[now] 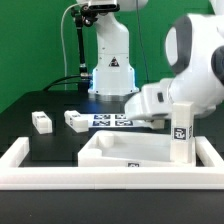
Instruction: Assemble desk
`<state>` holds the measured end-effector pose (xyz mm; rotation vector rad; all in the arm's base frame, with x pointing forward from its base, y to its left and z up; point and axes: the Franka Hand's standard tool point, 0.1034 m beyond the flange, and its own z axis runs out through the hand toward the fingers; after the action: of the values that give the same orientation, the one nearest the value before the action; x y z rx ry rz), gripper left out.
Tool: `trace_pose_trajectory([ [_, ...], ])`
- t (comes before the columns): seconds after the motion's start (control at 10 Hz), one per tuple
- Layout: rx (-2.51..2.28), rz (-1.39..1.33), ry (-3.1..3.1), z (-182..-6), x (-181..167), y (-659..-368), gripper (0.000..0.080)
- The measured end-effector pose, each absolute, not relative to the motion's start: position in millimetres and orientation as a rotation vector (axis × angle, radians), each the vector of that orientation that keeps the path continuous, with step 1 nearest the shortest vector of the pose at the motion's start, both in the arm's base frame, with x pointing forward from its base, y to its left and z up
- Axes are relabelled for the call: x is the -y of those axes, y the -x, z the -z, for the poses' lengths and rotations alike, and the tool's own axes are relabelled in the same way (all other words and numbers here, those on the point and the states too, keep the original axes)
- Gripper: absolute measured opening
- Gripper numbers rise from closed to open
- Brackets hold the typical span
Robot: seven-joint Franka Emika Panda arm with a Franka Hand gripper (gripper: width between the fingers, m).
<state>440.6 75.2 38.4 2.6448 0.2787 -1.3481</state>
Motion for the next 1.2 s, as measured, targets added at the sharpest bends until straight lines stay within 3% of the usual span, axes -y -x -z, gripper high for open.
trace_pose_trajectory([
  [0.2, -0.214, 1.275, -2.725, -86.0, -55, -472, 0.0290],
  [0.4, -0.136, 1.232, -2.777, -126.7, -35, -485, 0.0290],
  [0.5, -0.127, 1.201, -2.805, -135.4, -23, -490, 0.0290],
  [0.8, -0.148, 0.889, -2.934, -131.5, -26, -500, 0.0290],
  [1.0, 0.106, 0.780, -3.086, -126.1, -33, -506, 0.0290],
  [1.2, 0.227, 0.525, -3.222, -166.7, -19, -559, 0.0290],
])
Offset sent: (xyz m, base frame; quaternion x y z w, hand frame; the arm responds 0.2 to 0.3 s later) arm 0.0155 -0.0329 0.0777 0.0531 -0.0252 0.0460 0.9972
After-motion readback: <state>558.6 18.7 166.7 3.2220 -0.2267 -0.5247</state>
